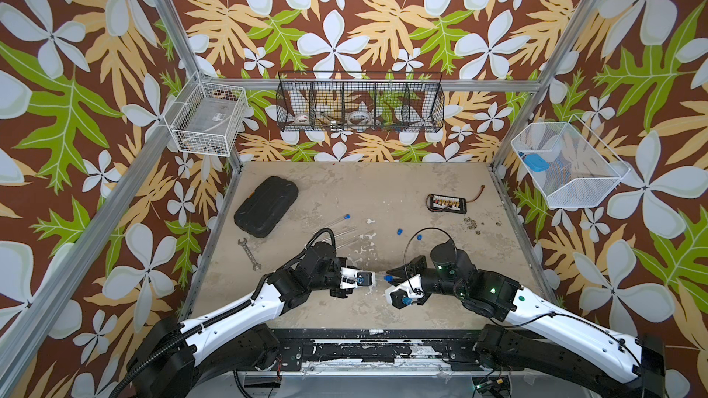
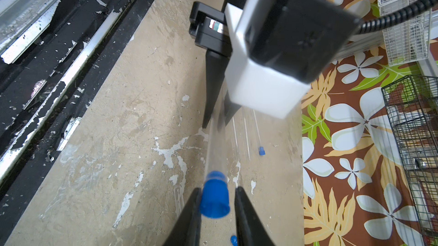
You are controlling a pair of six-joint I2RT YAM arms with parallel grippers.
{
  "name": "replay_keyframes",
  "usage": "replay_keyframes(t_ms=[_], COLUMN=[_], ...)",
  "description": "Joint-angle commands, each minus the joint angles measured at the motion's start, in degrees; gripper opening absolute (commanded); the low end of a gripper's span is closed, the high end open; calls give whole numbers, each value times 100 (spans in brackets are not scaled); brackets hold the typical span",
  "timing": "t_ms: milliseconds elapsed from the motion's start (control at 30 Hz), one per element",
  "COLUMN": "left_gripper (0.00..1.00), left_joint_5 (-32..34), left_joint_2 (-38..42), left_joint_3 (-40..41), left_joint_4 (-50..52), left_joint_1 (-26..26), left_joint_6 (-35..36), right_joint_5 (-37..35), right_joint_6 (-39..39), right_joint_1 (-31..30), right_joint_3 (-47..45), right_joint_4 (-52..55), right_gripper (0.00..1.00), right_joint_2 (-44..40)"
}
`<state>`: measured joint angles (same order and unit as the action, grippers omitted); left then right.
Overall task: Insert stoppers into test tubes
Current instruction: Insert the stopper into the test tube.
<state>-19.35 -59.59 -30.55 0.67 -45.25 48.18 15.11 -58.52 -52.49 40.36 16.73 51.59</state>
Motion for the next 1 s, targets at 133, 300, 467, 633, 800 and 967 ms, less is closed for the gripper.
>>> replay_keyframes(t_ms=[133,300,467,633,800,967], left_gripper=[0,0,0,0,0,0], left_joint_5=[-134,-256,-349,-376,-317,-259], left_joint_2=[34,124,289,463,544,589], left_joint_3=[-65,-68,-50,-21,-22,-22], left_joint_4=[46,-45,-209,-368,-496,-572], left_joint_1=[15,10,10,9,10,6], left_joint_6=[-51,-37,-13,6,-20,-28], right_joint_5=[-13,99,298,299,336,339], right_joint_6=[44,225,599,848,1136,1393], right_joint_1=[-7,-29,-40,-51,-51,-51], right_joint_3=[7,-14,-78,-125,-151,-151], right_joint_4=[-167,-313,-695,-972,-1330,-1664], right_gripper=[23,18,15,14,14,15], right_joint_2=[34,156,315,494,724,971])
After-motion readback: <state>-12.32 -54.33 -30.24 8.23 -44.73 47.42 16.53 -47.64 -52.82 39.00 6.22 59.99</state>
